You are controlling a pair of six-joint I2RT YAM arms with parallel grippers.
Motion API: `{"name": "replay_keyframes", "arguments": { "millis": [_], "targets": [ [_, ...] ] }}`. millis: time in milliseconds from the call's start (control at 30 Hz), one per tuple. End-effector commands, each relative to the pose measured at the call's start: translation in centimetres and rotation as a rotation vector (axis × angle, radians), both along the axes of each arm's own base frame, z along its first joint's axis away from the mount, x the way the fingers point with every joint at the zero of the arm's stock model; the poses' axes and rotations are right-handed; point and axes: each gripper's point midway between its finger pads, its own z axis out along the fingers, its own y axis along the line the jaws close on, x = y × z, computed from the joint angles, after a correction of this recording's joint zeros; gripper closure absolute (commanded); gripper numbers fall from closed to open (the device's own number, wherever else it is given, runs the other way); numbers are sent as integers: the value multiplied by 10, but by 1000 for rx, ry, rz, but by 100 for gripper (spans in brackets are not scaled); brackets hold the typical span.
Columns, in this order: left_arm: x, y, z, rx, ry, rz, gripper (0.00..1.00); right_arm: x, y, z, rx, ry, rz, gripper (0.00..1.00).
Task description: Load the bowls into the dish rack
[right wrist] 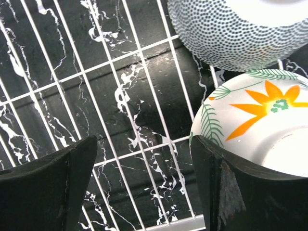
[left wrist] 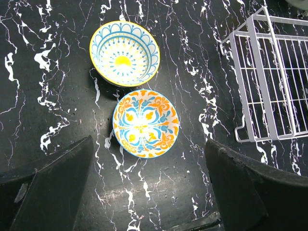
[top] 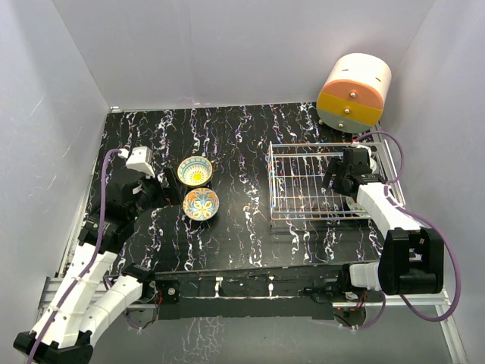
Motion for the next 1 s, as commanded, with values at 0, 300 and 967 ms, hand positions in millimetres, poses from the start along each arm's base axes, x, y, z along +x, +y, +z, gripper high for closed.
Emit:
{"name": "replay_keyframes", "arguments": {
  "millis": [0, 300, 967],
  "targets": [
    [-1, 1, -2, 15, 7, -5, 3, 12, -16, 12, -59, -63, -71, 18],
    [-4, 4, -3, 26, 3, 0, 3, 18, -25, 7, -97, -69, -114, 18],
    [-1, 17, 7, 49, -26, 68, 3, 10, 201, 166, 221, -468, 598, 8]
  ]
}}
